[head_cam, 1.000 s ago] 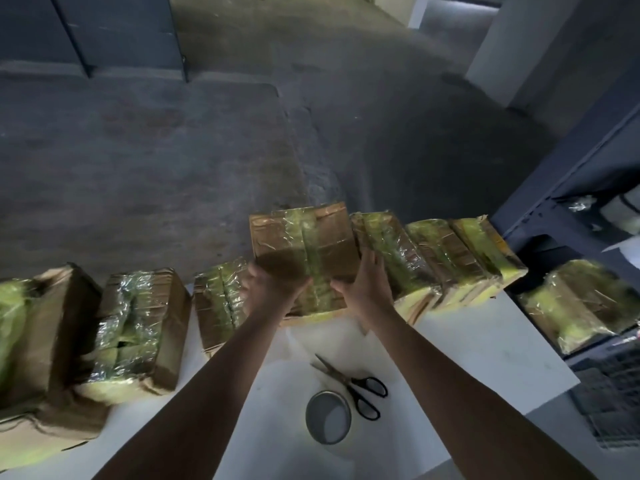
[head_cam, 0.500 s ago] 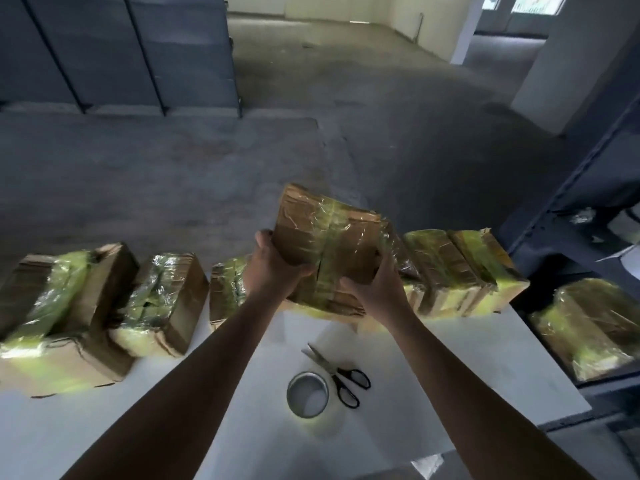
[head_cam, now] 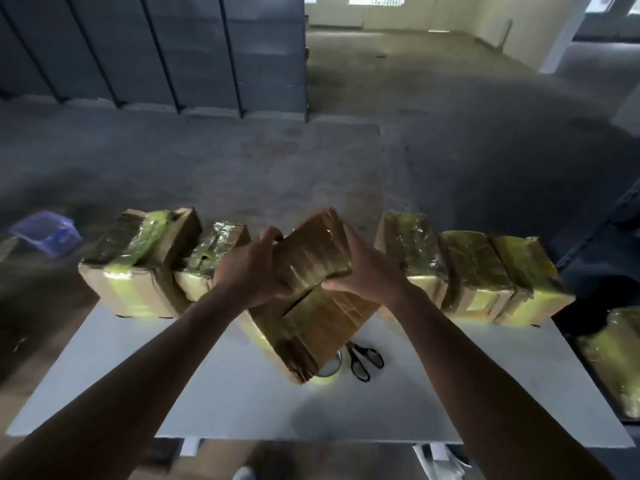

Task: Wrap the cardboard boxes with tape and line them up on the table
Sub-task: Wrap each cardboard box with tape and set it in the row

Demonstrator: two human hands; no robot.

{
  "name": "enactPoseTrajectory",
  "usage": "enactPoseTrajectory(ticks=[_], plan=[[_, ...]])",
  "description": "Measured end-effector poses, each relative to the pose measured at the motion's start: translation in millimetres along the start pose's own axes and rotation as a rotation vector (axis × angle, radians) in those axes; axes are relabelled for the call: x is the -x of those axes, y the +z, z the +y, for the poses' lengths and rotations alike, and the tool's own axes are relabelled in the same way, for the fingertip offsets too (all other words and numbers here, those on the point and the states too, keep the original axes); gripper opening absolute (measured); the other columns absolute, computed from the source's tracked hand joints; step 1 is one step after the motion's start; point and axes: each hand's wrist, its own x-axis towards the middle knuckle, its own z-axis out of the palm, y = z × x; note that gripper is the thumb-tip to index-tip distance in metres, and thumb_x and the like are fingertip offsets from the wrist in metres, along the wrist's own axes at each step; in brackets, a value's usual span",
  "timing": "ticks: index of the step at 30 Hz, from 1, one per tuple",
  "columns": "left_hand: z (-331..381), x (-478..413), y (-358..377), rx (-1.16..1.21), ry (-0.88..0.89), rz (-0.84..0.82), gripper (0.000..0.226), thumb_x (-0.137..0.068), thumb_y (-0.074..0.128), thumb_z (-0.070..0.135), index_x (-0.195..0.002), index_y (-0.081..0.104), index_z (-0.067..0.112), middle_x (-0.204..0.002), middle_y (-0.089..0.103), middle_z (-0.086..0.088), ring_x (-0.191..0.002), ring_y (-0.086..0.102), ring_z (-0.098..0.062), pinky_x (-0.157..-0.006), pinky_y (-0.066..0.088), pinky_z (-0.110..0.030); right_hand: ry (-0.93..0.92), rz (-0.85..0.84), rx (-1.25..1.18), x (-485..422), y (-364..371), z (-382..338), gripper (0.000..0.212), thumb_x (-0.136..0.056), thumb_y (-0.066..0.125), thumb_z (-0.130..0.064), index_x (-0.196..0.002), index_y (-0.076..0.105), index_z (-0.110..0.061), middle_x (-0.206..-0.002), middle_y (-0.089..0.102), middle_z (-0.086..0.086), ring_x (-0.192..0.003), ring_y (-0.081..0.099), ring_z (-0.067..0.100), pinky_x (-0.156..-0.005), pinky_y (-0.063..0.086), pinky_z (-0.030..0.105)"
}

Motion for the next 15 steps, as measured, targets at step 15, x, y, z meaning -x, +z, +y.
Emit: enactPoseTrajectory(ticks=[15], plan=[[-148, 20, 26, -0.176, 0.076, -0.467, 0.105, -0.068, 0.085, 0.029, -0.151, 0.020, 0.027, -0.139, 0.051, -0.010, -0.120, 0.055, -0.029, -0.084, 0.047, -0.034, 0.214, -0.372, 0.021, -17, 133, -93, 0.136, -0.074, 0.078, -0.049, -0.142, -0.038, -0.028, -0.142, 0.042, 0.030, -0.089, 0.068, 0.026, -0.077, 0.057, 0.033]])
